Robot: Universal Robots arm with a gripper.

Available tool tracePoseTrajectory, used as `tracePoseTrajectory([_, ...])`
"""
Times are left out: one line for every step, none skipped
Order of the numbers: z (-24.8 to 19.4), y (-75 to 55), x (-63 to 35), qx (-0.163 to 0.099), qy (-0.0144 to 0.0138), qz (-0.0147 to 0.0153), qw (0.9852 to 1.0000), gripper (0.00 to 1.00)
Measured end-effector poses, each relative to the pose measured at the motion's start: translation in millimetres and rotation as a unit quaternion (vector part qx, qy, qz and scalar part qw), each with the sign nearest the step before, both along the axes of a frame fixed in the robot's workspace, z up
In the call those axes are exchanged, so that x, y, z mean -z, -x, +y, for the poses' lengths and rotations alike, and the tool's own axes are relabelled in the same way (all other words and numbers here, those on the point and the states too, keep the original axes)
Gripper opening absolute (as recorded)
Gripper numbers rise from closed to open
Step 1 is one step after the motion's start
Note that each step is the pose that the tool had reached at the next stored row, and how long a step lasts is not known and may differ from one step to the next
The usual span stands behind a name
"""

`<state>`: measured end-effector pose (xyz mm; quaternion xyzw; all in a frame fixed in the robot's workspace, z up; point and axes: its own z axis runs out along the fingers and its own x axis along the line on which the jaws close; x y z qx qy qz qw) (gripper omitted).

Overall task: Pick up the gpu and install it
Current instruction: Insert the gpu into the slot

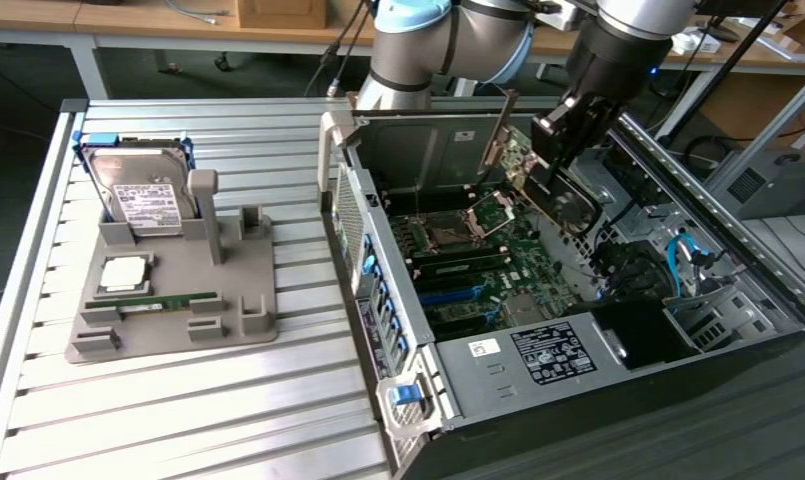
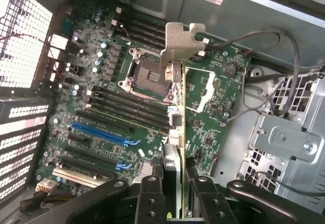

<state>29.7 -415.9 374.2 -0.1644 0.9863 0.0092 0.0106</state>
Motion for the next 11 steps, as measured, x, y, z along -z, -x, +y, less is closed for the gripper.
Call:
tracePoseTrajectory([0.0, 0.0, 0.0, -0.002, 0.0000, 0.0000, 1.0000, 0.27])
tracePoseTrajectory([0.0, 0.0, 0.0, -0.004, 0.0000, 0.0000, 1.0000, 0.27])
tracePoseTrajectory([0.0, 0.0, 0.0, -0.006, 0.0000, 0.0000, 1.0000, 0.27])
tracePoseTrajectory([0.0, 0.0, 0.0, -0.008, 0.0000, 0.0000, 1.0000, 0.27])
tracePoseTrajectory([0.0, 0.0, 0.0, -0.010, 0.0000, 0.0000, 0.9999, 0.27])
tracePoseTrajectory([0.0, 0.0, 0.0, -0.012, 0.0000, 0.0000, 0.9999, 0.27])
tracePoseTrajectory([0.0, 0.0, 0.0, -0.015, 0.0000, 0.0000, 0.9999, 0.27])
tracePoseTrajectory([0.0, 0.0, 0.0, -0.016, 0.0000, 0.0000, 0.9999, 0.27])
tracePoseTrajectory([0.0, 0.0, 0.0, -0.019, 0.0000, 0.0000, 0.9998, 0.27])
tracePoseTrajectory([0.0, 0.0, 0.0, -0.021, 0.0000, 0.0000, 0.9998, 0.27])
tracePoseTrajectory([0.0, 0.0, 0.0, -0.023, 0.0000, 0.0000, 0.9997, 0.27])
